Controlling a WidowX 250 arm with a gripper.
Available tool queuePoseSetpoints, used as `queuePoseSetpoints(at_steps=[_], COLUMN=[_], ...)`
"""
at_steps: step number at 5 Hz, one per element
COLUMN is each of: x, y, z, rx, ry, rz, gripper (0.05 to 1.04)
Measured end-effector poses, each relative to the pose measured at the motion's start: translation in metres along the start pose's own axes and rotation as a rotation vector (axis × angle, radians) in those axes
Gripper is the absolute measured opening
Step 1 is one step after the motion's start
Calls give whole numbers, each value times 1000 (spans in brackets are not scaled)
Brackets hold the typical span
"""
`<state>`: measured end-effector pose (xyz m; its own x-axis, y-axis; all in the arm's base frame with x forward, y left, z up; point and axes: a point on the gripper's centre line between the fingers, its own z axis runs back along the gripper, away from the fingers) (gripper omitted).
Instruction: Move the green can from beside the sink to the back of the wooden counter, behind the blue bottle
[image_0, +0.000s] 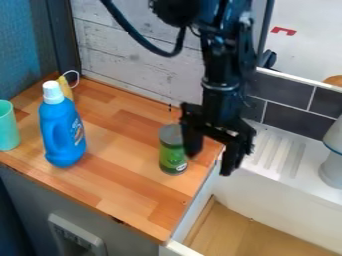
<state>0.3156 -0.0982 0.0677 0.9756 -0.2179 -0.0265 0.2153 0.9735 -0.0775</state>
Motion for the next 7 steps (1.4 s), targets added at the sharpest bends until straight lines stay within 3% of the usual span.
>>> queuePoseSetpoints(at_steps=[2, 4, 6, 7], x=[-2, 3, 8, 14], y=[1, 30, 69, 92], z=[-23, -25, -25, -23], rx=[-3, 43, 121, 161], ry=[63, 39, -24, -86], rz=[34, 123, 241, 320], gripper=[1008, 1008, 1008, 1008])
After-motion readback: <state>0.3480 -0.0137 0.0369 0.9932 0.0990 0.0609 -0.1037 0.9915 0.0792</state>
